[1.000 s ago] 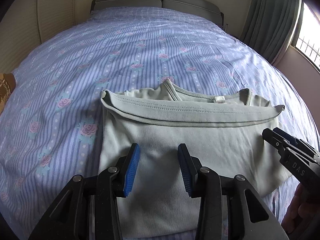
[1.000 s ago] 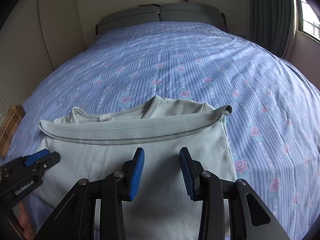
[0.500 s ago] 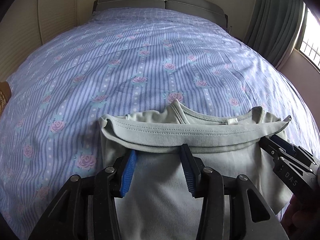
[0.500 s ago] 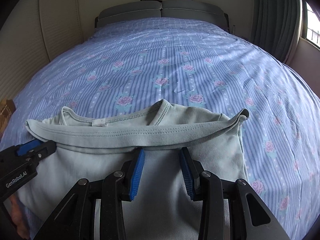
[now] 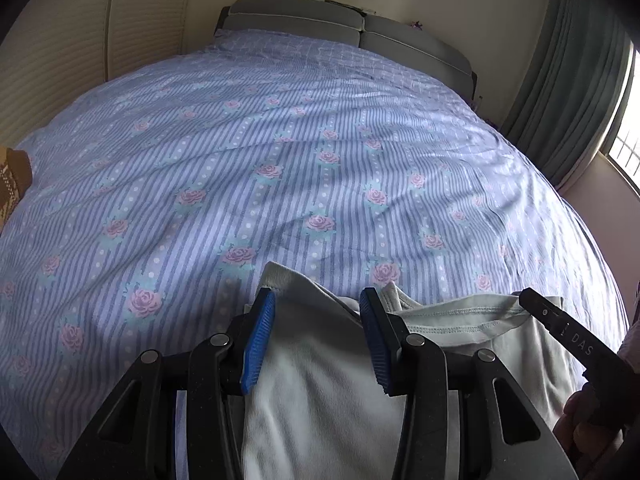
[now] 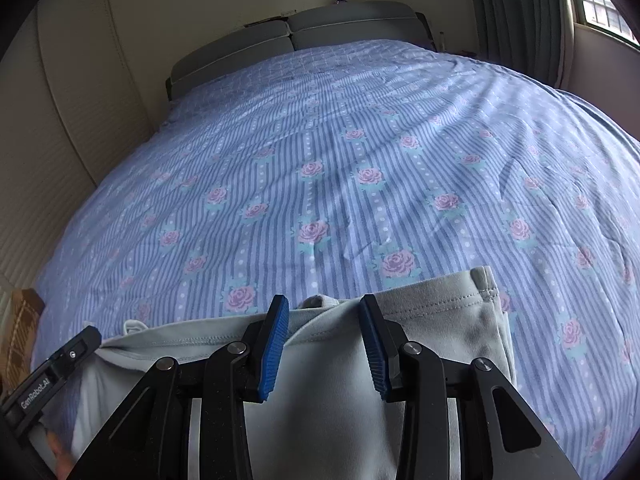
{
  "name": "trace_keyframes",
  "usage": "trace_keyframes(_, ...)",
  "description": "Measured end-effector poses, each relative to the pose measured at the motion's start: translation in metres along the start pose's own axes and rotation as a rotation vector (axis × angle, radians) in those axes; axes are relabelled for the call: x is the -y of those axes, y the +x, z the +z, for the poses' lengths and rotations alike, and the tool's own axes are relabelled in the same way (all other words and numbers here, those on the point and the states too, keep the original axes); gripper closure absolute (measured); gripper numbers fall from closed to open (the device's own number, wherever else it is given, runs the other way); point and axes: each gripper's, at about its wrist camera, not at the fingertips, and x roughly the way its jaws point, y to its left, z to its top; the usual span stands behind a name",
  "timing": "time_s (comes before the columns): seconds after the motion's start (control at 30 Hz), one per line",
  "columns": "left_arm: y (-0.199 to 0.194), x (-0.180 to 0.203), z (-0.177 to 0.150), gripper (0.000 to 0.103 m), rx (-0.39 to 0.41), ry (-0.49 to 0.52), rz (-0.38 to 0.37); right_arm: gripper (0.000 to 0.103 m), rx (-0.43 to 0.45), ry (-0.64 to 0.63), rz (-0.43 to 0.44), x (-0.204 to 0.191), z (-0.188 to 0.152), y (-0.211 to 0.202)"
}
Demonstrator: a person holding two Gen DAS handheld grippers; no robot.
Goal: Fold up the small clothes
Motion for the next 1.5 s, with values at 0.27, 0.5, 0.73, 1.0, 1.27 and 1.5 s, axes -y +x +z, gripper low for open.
trace_keyframes(0.27,-0.012,0.027,-0.006,0.059,-0.04,0.115,-0.052,0.065,0.008,-0.024,0.015,0.005,-0.008,-0.011)
trace_keyframes(0.5,0.001,0.043,-0.021,0.059,-0.127,0.24,-0.077,0.065,-0.025,-0.133,0.039,-0.004,-0.008,-0.026)
trace_keyframes(0.73,0.012,0.038,-0.014,0.058,-0.132,0.224,-0.048,0.06,-0.08,-0.21,0.069,-0.012,-0.012,-0.021)
trace_keyframes(1.0,0.031,0.033,0.001,0.056,-0.129,0.189,-0.037,0.058,-0.12,-0.264,-0.005,-0.032,-0.014,0.006)
trace_keyframes(1.27,0.03,0.031,0.004,0.056,-0.127,0.174,-0.011,0.051,-0.063,-0.193,-0.038,-0.018,-0.002,0.006)
trace_keyframes(1.5,0.005,0.028,-0.005,0.055,-0.112,0.203,0.039,0.05,-0.079,-0.198,-0.066,0.013,-0.003,-0.012)
